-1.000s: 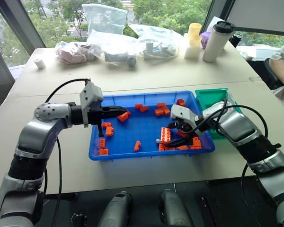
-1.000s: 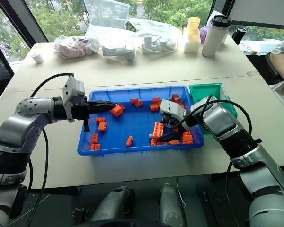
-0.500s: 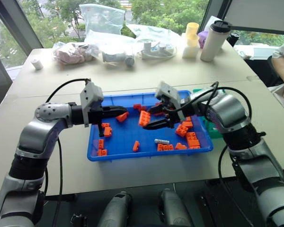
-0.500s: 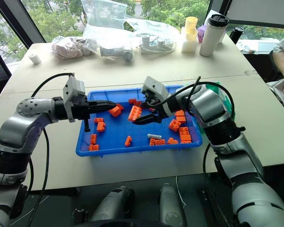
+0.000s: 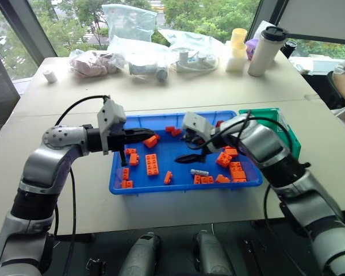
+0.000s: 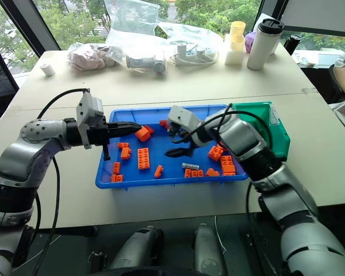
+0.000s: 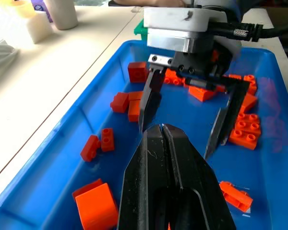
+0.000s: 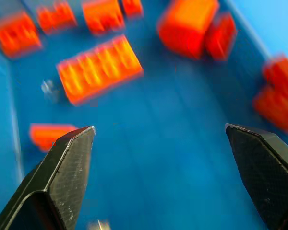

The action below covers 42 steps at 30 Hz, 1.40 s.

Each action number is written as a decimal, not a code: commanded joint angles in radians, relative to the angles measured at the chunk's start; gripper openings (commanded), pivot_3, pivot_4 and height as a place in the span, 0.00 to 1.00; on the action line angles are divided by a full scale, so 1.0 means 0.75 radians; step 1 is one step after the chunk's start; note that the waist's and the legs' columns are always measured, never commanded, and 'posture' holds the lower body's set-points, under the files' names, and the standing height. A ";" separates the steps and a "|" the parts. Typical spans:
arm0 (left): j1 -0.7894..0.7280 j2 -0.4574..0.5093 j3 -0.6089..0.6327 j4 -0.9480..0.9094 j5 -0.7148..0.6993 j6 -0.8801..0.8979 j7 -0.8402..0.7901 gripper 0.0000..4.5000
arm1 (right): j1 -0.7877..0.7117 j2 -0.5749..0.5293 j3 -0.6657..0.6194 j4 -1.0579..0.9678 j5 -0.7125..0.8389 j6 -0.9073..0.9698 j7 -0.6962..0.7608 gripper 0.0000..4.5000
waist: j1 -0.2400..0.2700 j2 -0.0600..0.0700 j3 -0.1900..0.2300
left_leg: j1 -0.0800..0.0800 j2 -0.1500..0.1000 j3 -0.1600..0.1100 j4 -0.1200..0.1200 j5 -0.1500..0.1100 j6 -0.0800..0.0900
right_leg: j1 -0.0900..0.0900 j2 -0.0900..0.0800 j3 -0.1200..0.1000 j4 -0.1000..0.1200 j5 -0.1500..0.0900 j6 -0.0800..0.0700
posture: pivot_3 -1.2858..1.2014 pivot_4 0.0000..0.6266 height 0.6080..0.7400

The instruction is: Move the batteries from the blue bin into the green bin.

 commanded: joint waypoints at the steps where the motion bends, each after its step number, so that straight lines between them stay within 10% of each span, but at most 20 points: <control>1: -0.018 -0.004 0.028 -0.039 -0.021 -0.007 0.012 0.00 | 0.047 -0.010 0.014 -0.104 0.012 0.009 0.034 0.98 | -0.013 0.000 0.000 | 0.000 0.000 0.000 0.000 0.000 0.000 | 0.000 0.000 0.000 0.000 0.000 0.000 | 0.52 0.24 1.00; 36: -0.057 -0.028 0.009 -0.010 -0.008 -0.017 -0.006 0.00 | 0.162 -0.153 0.001 -0.175 -0.119 -0.201 0.069 0.98 | -0.003 0.000 0.000 | 0.002 0.002 0.002 -0.002 0.000 0.000 | 0.000 0.001 0.002 0.001 0.000 0.000 | 0.52 0.24 1.00; 42: -0.057 -0.028 0.010 -0.009 -0.005 -0.020 -0.004 0.00 | 0.160 -0.125 -0.021 -0.162 -0.143 -0.243 0.046 0.36 | -0.003 0.000 0.000 | 0.002 0.002 0.002 -0.001 0.001 -0.001 | 0.000 0.001 0.001 0.001 0.000 0.000 | 0.52 0.24 1.00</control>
